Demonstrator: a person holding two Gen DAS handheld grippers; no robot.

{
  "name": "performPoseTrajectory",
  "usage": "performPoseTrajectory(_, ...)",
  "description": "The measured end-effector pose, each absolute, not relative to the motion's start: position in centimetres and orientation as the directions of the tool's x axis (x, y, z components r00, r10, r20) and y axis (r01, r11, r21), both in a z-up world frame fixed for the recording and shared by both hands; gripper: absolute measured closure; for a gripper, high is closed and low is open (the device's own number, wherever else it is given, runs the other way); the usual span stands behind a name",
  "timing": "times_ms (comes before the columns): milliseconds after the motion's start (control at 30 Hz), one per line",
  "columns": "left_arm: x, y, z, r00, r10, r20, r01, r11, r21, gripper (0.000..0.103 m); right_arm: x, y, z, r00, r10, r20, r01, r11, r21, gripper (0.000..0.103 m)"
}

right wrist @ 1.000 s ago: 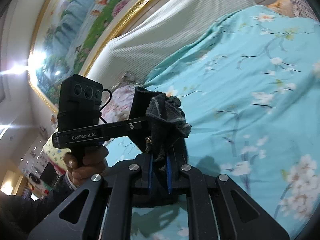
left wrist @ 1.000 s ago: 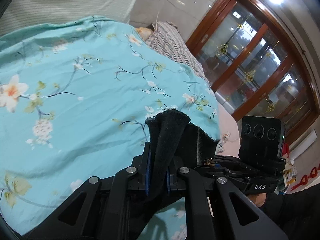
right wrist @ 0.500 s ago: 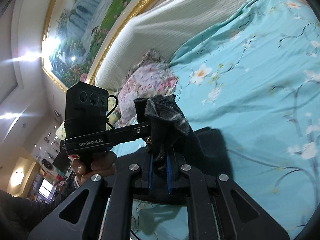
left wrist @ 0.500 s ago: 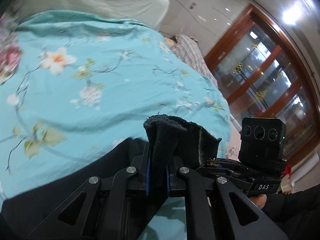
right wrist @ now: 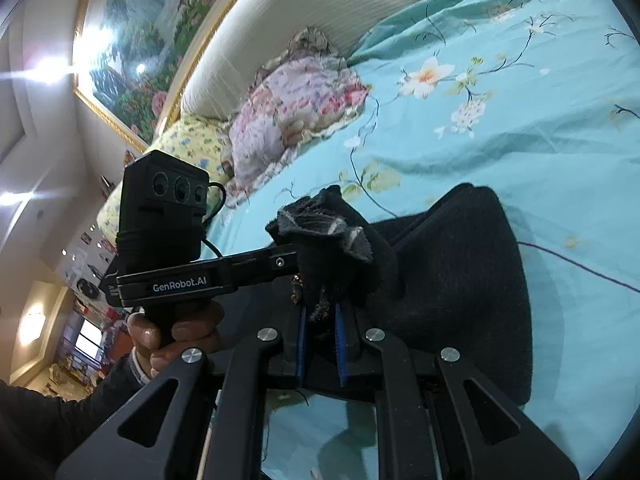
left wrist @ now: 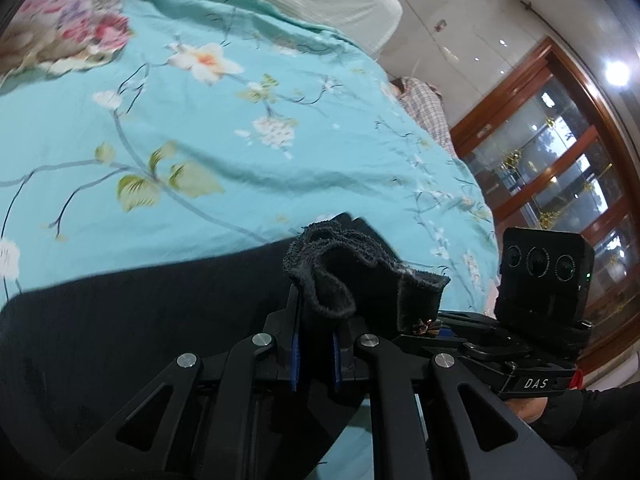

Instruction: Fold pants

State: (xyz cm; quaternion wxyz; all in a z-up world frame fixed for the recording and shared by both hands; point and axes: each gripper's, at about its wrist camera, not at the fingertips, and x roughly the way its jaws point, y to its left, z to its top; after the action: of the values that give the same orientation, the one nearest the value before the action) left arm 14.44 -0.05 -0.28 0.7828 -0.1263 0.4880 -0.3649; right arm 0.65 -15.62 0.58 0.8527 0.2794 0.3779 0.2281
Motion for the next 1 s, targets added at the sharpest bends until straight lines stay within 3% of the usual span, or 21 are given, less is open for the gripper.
performPoseTrajectory(167, 13.9, 1.1, -1.1, 0.278, -0.656, -0.701, 0.403, 0.743, -0.535, 0.092, 1.2, -14.9, -0.3, 0.573, 0.602, -0.556, -0.175, 0.753, 0.634, 0.089)
performPoseTrajectory(267, 13.3, 2.1, -1.0, 0.317, -0.608, -0.728, 0.355, 0.788, -0.503, 0.086, 1.3, -14.5, -0.6, 0.554, 0.600, -0.577, -0.176, 0.762, 0.623, 0.087)
performPoseTrajectory(433, 11.3, 4.0, -0.3, 0.422, -0.429, -0.798, 0.224, 0.903, -0.367, 0.083, 1.4, -13.8, -0.6, 0.535, 0.607, -0.587, -0.197, 0.766, 0.612, 0.075)
performPoseTrajectory(567, 9.6, 6.0, 0.3, 0.477, -0.315, -0.821, 0.094, 0.946, -0.309, 0.066, 1.3, -12.9, -0.3, 0.525, 0.616, -0.587, -0.222, 0.765, 0.605, 0.060)
performPoseTrajectory(833, 5.6, 11.4, 1.8, 0.538, -0.085, -0.839, -0.159, 0.967, -0.200, 0.053, 1.7, -10.8, 1.0, 0.490, 0.640, -0.592, -0.285, 0.759, 0.585, 0.041)
performPoseTrajectory(1000, 3.6, 14.3, 2.4, 0.545, 0.020, -0.838, -0.268, 0.951, -0.152, 0.045, 2.4, -8.8, 2.0, 0.466, 0.666, -0.582, -0.343, 0.742, 0.576, 0.039)
